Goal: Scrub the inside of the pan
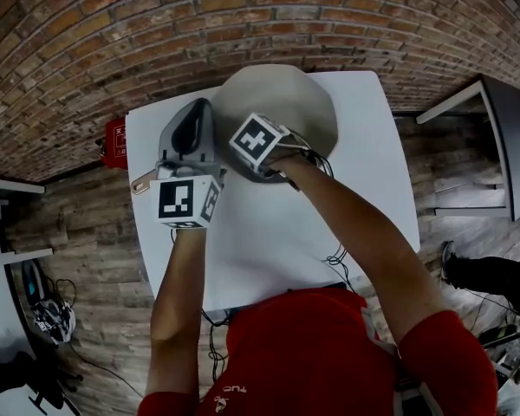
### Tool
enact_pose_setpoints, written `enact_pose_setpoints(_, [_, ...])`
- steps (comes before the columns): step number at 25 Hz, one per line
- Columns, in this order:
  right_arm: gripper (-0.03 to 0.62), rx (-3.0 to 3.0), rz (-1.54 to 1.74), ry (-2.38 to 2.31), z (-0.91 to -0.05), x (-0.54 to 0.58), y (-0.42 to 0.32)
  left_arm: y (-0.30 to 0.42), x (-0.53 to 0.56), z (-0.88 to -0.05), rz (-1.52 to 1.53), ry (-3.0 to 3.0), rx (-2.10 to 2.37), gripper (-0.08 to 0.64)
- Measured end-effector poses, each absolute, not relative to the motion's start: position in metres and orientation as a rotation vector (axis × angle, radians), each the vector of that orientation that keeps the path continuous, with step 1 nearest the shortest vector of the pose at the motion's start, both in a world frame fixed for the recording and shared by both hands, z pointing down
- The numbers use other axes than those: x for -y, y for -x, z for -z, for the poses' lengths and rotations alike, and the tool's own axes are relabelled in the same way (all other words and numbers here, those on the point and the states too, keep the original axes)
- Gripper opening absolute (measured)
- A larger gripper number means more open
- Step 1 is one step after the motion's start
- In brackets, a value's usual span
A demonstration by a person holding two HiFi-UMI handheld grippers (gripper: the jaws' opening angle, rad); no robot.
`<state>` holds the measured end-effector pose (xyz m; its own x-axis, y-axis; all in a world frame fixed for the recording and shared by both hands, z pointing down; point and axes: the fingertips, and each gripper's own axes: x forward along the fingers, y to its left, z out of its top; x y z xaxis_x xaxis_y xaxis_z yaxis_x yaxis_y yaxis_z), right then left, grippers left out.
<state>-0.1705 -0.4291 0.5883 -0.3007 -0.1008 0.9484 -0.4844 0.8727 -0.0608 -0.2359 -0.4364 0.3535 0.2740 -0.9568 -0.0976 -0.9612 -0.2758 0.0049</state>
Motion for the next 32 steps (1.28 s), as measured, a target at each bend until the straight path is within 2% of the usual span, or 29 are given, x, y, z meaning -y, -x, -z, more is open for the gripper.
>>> enact_pose_setpoints(18, [0.087, 1.640, -0.396, -0.474, -0.592, 0.444, 0.081, 0.216, 0.439, -0.359, -0.120, 2.498, -1.830, 0.023])
enact_pose_setpoints(24, [0.088, 1.796, -0.356, -0.545, -0.548, 0.449, 0.085, 0.208, 0.436, -0.357, -0.087, 2.495, -1.826, 0.023])
enact_pose_setpoints(32, [0.088, 2.379, -0.337, -0.760, -0.436, 0.434, 0.098, 0.204, 0.420, -0.325, -0.123, 2.471, -1.845, 0.023])
